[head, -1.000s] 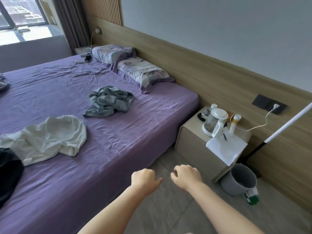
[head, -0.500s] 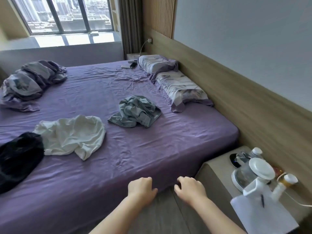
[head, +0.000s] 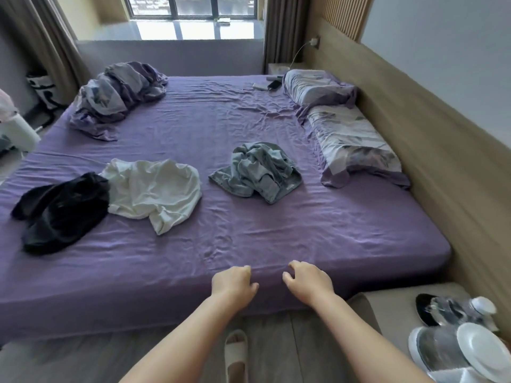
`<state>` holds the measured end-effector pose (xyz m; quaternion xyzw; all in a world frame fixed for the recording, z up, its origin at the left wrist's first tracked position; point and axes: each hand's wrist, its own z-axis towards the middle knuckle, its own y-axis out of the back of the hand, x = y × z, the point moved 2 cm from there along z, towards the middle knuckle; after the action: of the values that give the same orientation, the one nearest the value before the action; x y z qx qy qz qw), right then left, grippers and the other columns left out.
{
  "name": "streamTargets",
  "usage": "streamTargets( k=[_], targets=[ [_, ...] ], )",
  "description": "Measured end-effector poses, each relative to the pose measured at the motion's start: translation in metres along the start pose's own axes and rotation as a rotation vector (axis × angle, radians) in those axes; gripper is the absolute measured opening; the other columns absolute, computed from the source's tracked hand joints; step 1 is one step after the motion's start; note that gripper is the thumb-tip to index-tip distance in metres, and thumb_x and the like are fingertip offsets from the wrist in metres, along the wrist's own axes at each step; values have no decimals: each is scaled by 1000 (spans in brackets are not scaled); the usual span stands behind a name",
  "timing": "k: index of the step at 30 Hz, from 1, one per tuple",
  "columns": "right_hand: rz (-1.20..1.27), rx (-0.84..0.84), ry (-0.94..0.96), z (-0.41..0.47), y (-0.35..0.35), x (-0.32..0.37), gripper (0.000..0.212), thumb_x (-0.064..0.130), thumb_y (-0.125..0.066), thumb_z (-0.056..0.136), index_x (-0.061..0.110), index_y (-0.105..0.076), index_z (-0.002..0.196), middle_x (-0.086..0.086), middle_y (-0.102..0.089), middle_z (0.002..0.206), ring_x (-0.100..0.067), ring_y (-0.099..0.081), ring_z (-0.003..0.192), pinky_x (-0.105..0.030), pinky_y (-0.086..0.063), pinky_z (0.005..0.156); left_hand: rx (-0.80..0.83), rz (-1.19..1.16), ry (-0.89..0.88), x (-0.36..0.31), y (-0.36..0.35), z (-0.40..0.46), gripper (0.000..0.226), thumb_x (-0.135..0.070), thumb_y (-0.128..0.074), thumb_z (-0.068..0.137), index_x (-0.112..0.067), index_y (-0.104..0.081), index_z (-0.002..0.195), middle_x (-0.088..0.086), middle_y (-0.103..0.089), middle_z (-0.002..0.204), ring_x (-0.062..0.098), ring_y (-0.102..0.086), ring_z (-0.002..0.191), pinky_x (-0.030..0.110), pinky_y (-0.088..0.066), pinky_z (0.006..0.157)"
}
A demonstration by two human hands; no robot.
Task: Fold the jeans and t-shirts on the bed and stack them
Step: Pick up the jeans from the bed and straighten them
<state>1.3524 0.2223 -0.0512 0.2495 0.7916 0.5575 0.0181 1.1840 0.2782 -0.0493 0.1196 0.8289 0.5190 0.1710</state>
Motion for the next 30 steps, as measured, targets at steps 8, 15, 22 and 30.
streamTargets(
  k=[8,15,22,30],
  targets=[
    [2,28,-40,81,22,12,41,41,-38,92,19,-49,126,-3,-59,125,-25,-53,116,-33,-42,88,47,-14,3,20,28,88,42,-44,-45,88,-21,-51,124,5,-59,125,27,-56,116,33,-44,87],
    [51,-12,-64,157,49,28,44,42,-38,92,21,-47,130,-1,-58,126,-23,-52,117,-34,-42,90,16,-4,-78,21,71,179,39,-41,-43,92,-20,-50,124,2,-60,122,25,-57,112,33,-45,84],
    [39,20,-71,222,74,35,44,43,-38,92,19,-48,127,-3,-57,126,-25,-52,118,-34,-42,90,18,-26,-78,15,98,243,40,-44,-44,92,-21,-49,125,1,-59,122,23,-56,113,34,-45,84],
    [17,108,-13,317,88,26,44,44,-40,91,17,-50,125,-5,-58,125,-25,-52,118,-35,-42,90,19,-67,1,9,104,319,40,-44,-44,92,-21,-48,124,0,-59,122,24,-57,112,35,-47,83]
  ],
)
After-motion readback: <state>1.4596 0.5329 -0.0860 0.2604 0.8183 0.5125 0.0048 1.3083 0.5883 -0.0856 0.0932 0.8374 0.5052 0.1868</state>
